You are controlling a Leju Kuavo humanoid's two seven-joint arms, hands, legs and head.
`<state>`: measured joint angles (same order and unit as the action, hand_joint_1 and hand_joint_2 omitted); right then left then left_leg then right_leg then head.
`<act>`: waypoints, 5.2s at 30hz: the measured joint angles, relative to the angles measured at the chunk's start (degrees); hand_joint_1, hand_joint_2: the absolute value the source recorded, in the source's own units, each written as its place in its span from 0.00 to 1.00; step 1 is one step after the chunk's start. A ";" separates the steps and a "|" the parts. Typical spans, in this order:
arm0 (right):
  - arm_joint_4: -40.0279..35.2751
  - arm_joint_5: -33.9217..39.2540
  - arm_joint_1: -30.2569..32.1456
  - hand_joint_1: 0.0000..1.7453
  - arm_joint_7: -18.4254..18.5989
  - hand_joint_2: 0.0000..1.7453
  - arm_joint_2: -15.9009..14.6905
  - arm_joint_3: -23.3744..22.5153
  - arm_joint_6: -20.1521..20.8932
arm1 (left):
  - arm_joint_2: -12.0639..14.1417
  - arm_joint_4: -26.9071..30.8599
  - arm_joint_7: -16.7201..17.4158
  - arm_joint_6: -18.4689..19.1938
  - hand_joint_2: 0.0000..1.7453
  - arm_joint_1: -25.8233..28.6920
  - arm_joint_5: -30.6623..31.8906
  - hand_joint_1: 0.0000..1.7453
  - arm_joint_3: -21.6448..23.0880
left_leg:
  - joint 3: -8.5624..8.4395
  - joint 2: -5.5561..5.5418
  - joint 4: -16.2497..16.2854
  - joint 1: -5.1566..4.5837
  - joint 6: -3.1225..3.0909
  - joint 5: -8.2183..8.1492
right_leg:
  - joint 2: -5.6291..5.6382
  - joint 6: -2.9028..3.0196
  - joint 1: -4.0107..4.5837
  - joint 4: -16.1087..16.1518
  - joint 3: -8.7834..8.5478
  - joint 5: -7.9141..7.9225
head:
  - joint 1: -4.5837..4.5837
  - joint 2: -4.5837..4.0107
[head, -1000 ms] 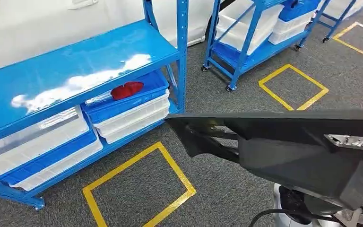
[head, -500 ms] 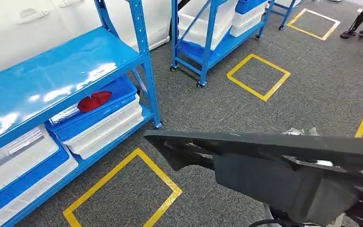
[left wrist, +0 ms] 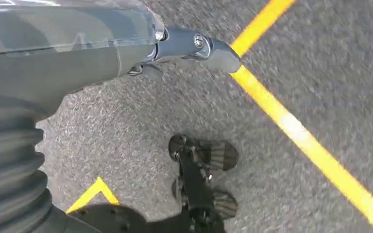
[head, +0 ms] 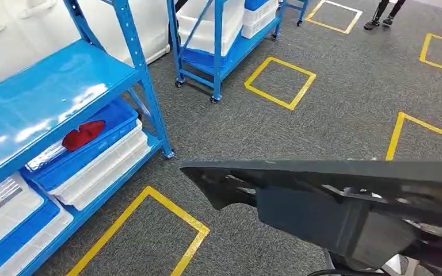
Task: Take the parts from the cabinet and place them on the table.
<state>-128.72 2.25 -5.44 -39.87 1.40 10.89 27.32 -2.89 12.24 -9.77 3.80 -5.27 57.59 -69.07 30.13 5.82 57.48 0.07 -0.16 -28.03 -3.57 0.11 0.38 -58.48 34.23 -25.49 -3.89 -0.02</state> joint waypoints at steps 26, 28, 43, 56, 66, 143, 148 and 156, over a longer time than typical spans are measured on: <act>6.58 3.02 -4.41 1.00 0.05 1.00 -1.36 0.33 3.63 | -0.55 0.00 -1.82 -0.94 1.00 -0.01 -1.31 0.00 -0.20 | 0.99 -2.78 0.00 0.29 -1.23 0.93 | 3.71 -1.64 -1.17 -14.14 7.72 -4.21 | 0.00 0.00; 6.86 3.04 -4.64 1.00 0.05 1.00 -1.14 0.28 3.74 | -0.52 0.00 -1.68 -1.18 1.00 -0.09 -1.42 0.00 -0.22 | 0.62 -1.68 0.00 0.17 -1.00 0.66 | 1.63 -1.00 -0.91 -3.43 1.77 0.28 | 0.00 0.00; 9.88 4.35 -5.45 1.00 0.09 1.00 1.99 0.22 2.84 | 0.26 -0.02 -1.07 -2.38 1.00 0.17 -1.84 0.00 -1.35 | 4.10 -6.25 6.49 0.92 1.57 -0.11 | 8.34 1.56 -0.60 0.55 -0.28 0.48 | 0.00 0.00; 11.63 4.04 -3.57 1.00 0.04 1.00 2.91 -0.90 2.91 | 1.55 -0.02 -0.33 -2.82 1.00 0.12 -1.01 0.00 -1.49 | 1.71 -2.98 0.18 0.51 -1.07 1.33 | 4.00 -1.46 -1.12 -16.52 8.91 -6.03 | 0.00 0.00; 13.12 3.96 -3.70 1.00 0.00 1.00 3.89 -2.06 4.37 | 2.14 -0.02 1.05 -3.37 1.00 -0.43 -1.42 0.00 -1.60 | 1.25 -2.51 2.71 0.48 1.33 -1.81 | 2.58 1.69 -0.34 1.28 -0.41 0.38 | 0.00 0.00; 17.35 3.02 -2.85 1.00 0.02 1.00 2.43 -2.56 1.33 | 3.76 0.42 -3.85 -2.47 1.00 -0.28 -6.77 0.00 -7.82 | 1.80 -6.95 -0.39 1.23 -0.65 1.86 | 6.27 -1.23 -0.39 -3.90 2.56 -2.48 | 0.00 0.00; 17.46 3.10 -2.82 1.00 0.02 1.00 2.43 -1.81 1.22 | 3.45 0.42 -3.72 -2.62 1.00 0.20 -7.24 0.00 -7.87 | 1.75 -3.10 -0.34 0.95 -0.70 1.50 | 3.82 -1.87 -0.89 -16.03 8.77 -5.95 | 0.00 0.00; 17.42 3.50 -3.16 1.00 0.02 1.00 2.43 -1.31 1.05 | 3.02 0.42 -3.63 -1.90 1.00 -0.25 -8.00 0.00 -8.11 | -0.20 1.49 -0.68 0.34 1.42 0.30 | 1.67 0.66 0.03 1.41 -0.28 0.40 | 0.00 0.00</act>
<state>-111.30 5.75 -8.60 -39.85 3.82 9.57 28.37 0.13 12.66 -13.40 1.90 -5.51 49.59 -77.18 29.93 7.31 56.80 0.41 1.25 -27.74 -1.89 0.76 0.41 -57.07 33.96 -25.10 -3.89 -0.02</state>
